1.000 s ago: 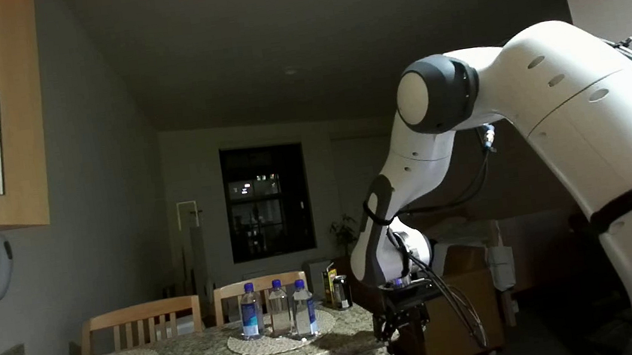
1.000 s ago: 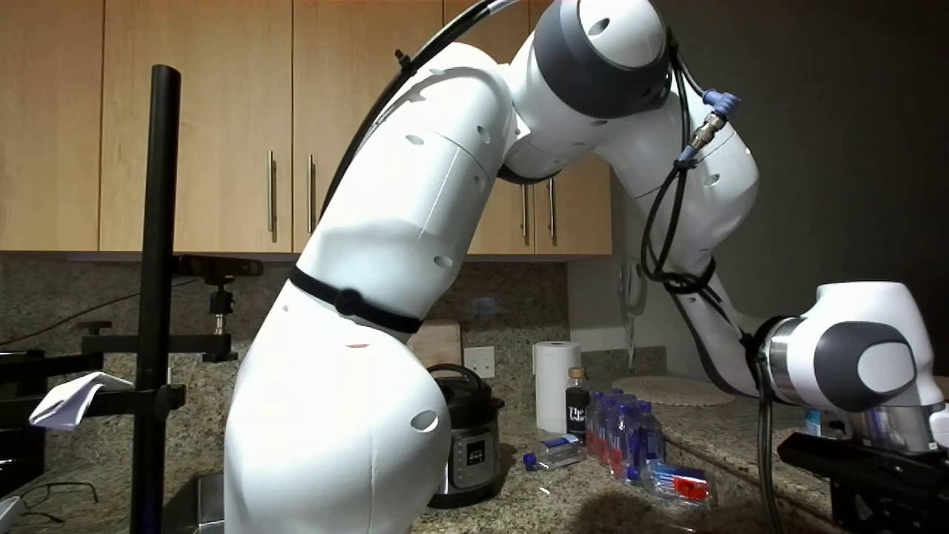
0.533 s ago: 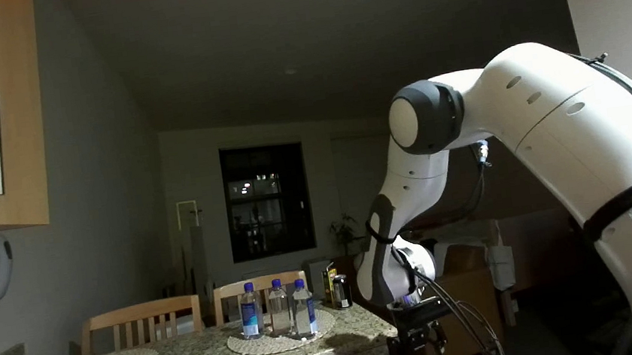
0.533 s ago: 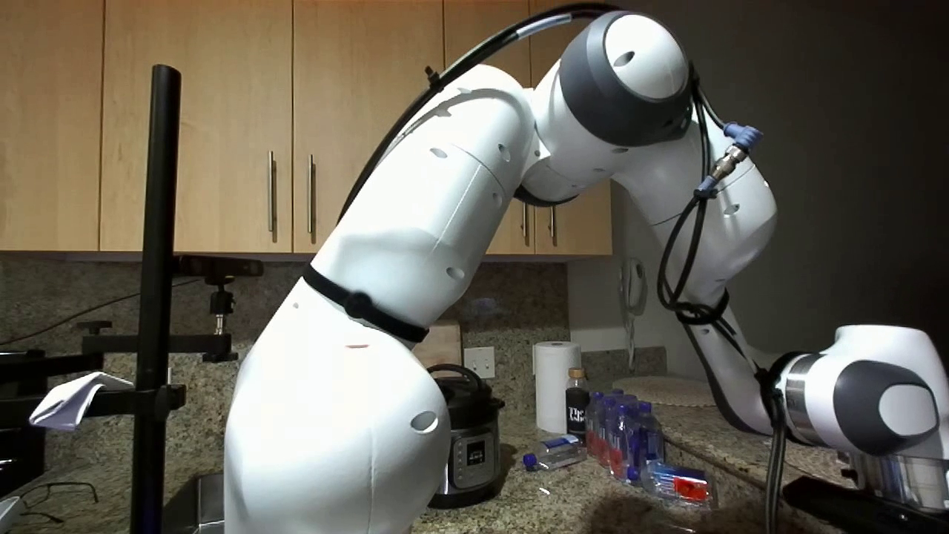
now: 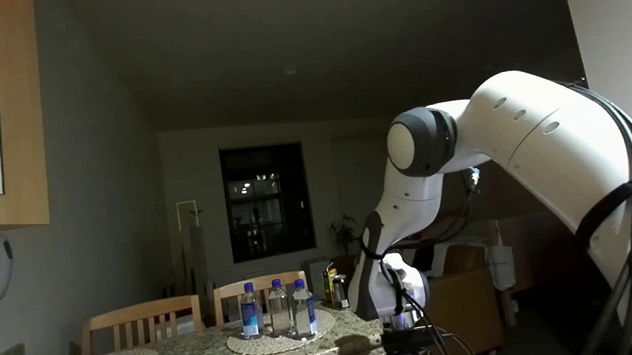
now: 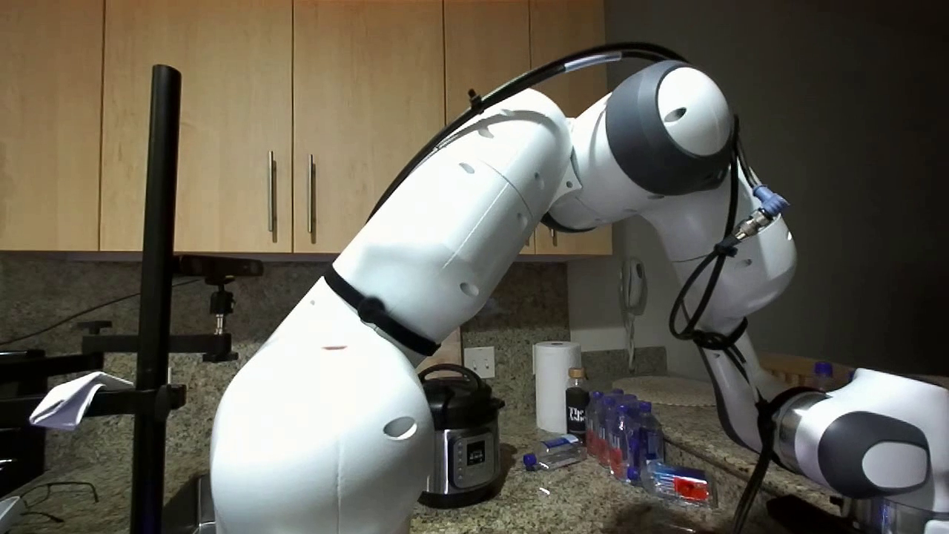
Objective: Move the grey towel to the left
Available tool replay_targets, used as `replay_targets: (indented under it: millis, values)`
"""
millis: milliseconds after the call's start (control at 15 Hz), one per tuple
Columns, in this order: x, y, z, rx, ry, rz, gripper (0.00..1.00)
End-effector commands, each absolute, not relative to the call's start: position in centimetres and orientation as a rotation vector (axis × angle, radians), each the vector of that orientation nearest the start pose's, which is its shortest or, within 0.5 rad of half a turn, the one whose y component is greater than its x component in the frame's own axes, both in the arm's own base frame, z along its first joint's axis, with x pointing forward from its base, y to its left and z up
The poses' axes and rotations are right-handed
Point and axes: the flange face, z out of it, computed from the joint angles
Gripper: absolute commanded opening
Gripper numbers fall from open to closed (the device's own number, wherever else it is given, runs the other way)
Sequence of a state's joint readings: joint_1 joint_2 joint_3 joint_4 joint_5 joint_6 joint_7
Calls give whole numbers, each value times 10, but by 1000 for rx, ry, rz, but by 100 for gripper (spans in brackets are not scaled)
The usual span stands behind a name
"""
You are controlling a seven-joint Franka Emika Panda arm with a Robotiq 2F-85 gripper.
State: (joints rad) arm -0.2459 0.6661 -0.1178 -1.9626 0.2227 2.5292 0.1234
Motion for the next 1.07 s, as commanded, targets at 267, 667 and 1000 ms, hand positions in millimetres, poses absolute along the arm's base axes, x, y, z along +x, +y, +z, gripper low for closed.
replay_targets:
  millis: [267, 667, 1000]
  values:
    - [573, -229, 92, -2946, 1001, 105, 96]
    - [574, -231, 94, -2907, 885, 144, 50]
    - [567, -236, 103, -2874, 867, 200, 16]
